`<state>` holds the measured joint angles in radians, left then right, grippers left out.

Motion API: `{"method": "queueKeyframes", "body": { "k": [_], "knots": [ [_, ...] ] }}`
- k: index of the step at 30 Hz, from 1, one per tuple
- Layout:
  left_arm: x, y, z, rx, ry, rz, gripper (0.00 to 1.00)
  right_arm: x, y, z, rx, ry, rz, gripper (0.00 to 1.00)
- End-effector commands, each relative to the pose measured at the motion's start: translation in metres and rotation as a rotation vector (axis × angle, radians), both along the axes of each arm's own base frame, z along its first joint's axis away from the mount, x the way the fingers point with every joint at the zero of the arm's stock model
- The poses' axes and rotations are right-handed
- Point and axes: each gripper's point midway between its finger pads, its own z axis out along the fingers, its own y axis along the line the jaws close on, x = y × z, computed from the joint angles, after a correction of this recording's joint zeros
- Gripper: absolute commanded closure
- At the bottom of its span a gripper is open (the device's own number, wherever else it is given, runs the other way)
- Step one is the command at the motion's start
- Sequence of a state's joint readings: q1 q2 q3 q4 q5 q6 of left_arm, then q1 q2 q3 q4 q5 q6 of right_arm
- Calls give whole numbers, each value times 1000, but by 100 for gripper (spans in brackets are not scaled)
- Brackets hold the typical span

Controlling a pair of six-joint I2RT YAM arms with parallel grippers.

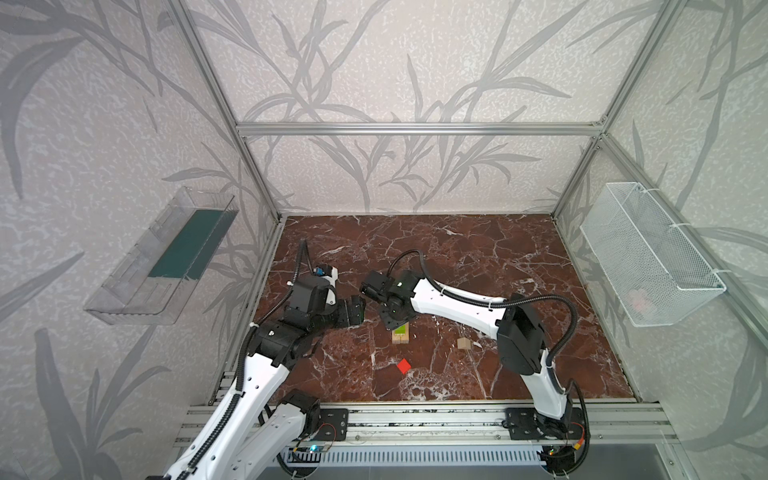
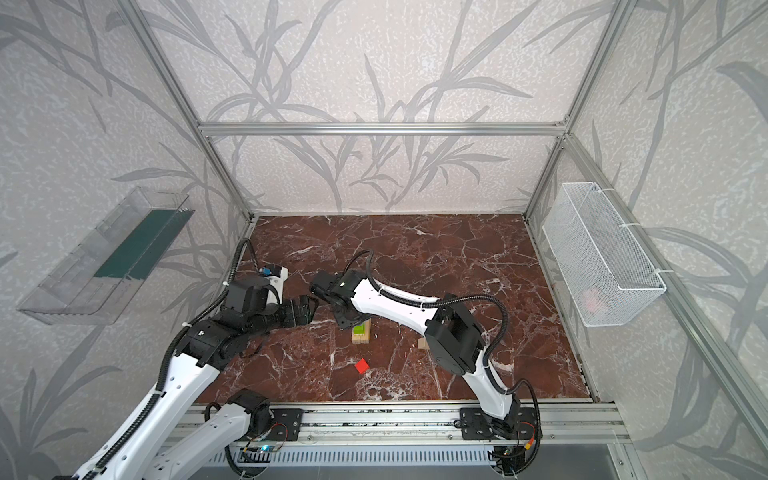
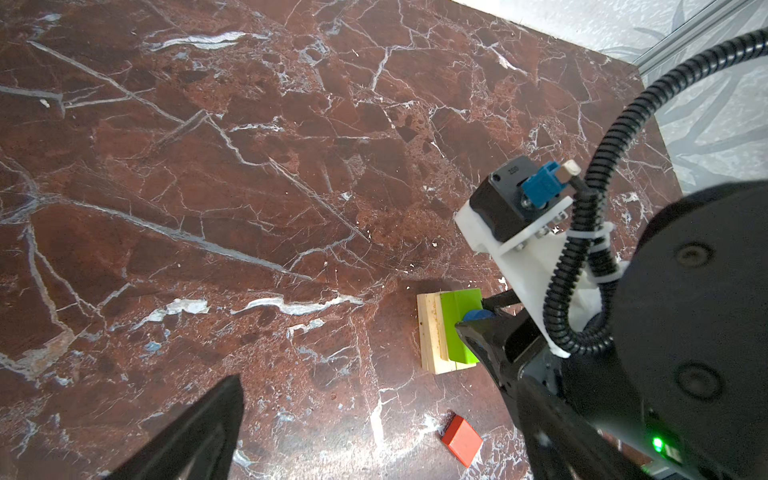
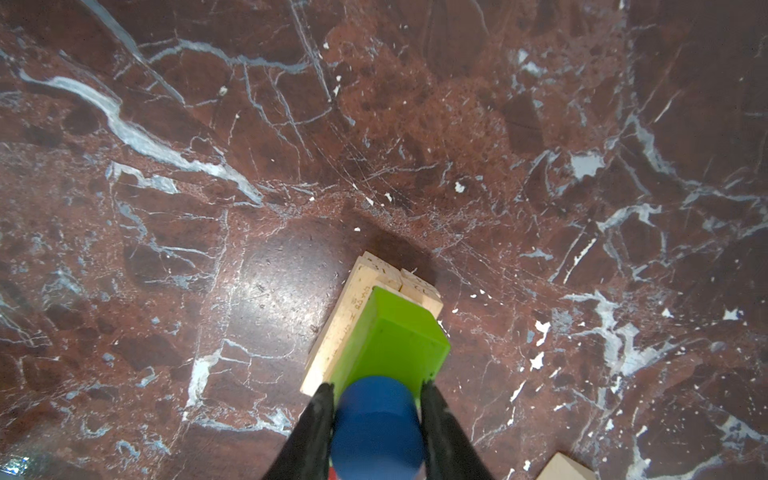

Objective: Build the wood block tower
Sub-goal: 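Position the blue cylinder above the green block and lower it with the right gripper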

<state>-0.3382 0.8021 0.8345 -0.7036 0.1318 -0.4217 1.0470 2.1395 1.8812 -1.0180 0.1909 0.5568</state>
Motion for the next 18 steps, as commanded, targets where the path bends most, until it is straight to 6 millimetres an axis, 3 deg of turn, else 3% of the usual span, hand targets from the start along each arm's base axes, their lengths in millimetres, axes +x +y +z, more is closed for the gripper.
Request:
{"method": "queueKeyframes", "body": {
  "k": [1,10,18],
  "knots": [
    [-2,1,-5,1,18,-2,0,4,-1,2,-11,-11,-4,62],
    [-2,0,-6,-3,24,-2,0,3,0,9,5,-11,2,58],
    [-2,0,-5,-4,22,3,0,-1,-1,27,59,-27,8,52]
  ]
}}
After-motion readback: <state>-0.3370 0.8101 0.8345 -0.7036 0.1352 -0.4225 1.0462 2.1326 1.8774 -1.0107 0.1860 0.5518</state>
